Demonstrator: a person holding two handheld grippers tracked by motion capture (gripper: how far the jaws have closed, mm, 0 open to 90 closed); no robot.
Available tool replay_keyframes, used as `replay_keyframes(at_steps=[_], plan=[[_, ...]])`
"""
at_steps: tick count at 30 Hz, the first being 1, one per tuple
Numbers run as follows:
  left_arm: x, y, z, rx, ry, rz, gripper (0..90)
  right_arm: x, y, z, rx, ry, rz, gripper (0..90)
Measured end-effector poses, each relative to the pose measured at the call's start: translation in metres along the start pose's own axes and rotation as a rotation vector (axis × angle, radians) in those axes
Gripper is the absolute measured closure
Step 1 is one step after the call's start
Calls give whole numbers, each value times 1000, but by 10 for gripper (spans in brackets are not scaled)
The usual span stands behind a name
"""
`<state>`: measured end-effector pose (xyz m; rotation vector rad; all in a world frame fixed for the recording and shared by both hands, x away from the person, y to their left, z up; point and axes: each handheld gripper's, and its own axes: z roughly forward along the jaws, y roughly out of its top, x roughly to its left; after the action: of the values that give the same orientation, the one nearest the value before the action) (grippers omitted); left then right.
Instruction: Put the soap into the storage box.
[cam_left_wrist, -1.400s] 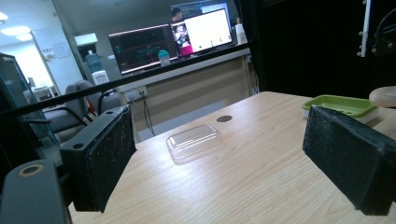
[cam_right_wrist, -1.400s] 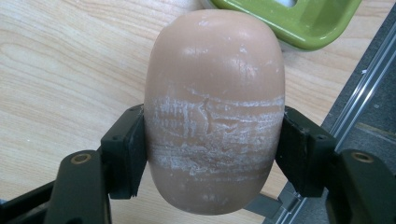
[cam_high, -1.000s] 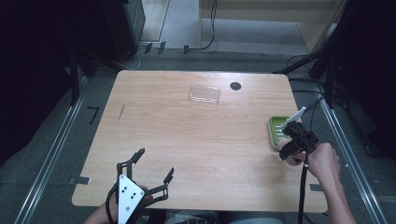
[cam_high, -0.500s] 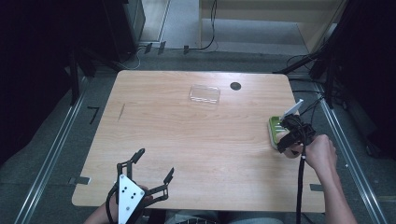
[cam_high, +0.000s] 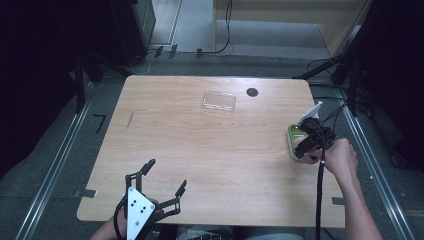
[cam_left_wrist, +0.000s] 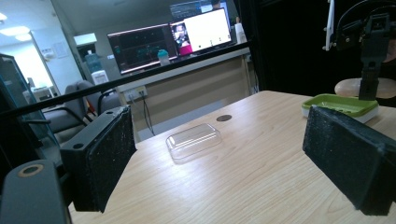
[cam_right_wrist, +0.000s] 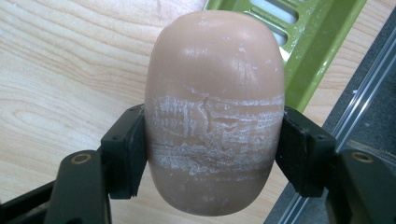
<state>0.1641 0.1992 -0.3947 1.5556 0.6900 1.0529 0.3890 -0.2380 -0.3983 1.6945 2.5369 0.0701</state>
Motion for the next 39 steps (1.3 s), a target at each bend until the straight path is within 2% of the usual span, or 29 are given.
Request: replay_keyframes(at_steps=[13,16,23,24,30,39], plan=[[0,0,0,3,0,-1,99,-9,15,3,-9,13,15,337],[0,0,0,3,1,-1,99,-13,19,2,-22,17,43,337],[0,0,0,3,1,-1,99,-20,24,6,-30,28,77,337],[0,0,0,3,0,0,99,-23,25,7,-36,38,100,337],[0,0,0,3,2,-2,99,-30,28,12,-44,36,140,337],[0,0,0,2,2,-2,99,-39,35,23,-42,55,175,336]])
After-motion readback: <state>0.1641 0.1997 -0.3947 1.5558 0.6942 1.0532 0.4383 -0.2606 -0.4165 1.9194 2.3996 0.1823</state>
